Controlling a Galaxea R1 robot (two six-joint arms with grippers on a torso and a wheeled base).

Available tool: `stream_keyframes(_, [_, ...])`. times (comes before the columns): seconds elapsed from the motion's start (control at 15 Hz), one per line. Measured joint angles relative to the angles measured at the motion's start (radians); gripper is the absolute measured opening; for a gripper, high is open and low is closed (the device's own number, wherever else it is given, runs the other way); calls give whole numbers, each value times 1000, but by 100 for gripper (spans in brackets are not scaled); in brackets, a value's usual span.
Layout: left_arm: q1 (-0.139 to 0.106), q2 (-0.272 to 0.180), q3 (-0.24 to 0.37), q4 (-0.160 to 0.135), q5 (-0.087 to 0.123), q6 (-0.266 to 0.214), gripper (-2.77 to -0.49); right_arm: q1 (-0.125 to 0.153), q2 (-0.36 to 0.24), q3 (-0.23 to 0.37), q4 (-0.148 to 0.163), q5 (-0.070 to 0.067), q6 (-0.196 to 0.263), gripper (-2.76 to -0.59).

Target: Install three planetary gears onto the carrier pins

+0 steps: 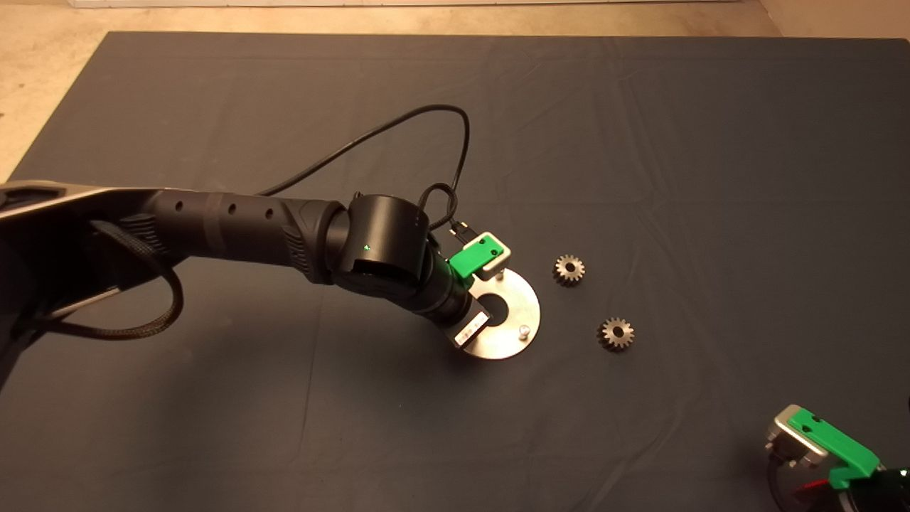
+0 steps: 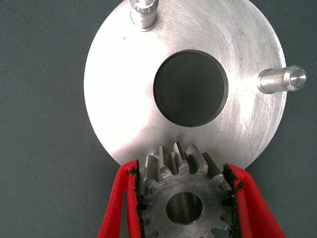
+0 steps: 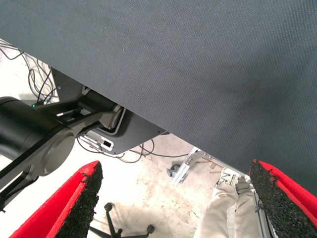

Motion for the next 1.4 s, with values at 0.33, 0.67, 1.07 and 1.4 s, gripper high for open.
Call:
stream_keyframes(0.33, [2, 0, 1, 6, 0, 22, -262, 0, 0, 0, 0, 0, 0, -116])
stream_keyframes(0.67, [13, 0, 10, 25, 2, 70, -262, 0, 0, 0, 0, 0, 0, -116])
stream_keyframes(1.07, [18, -6, 12, 28, -7, 122, -262, 0, 0, 0, 0, 0, 0, -116])
stream_keyframes(1.4, [19, -10, 13, 29, -11, 164, -262, 0, 0, 0, 0, 0, 0, -116])
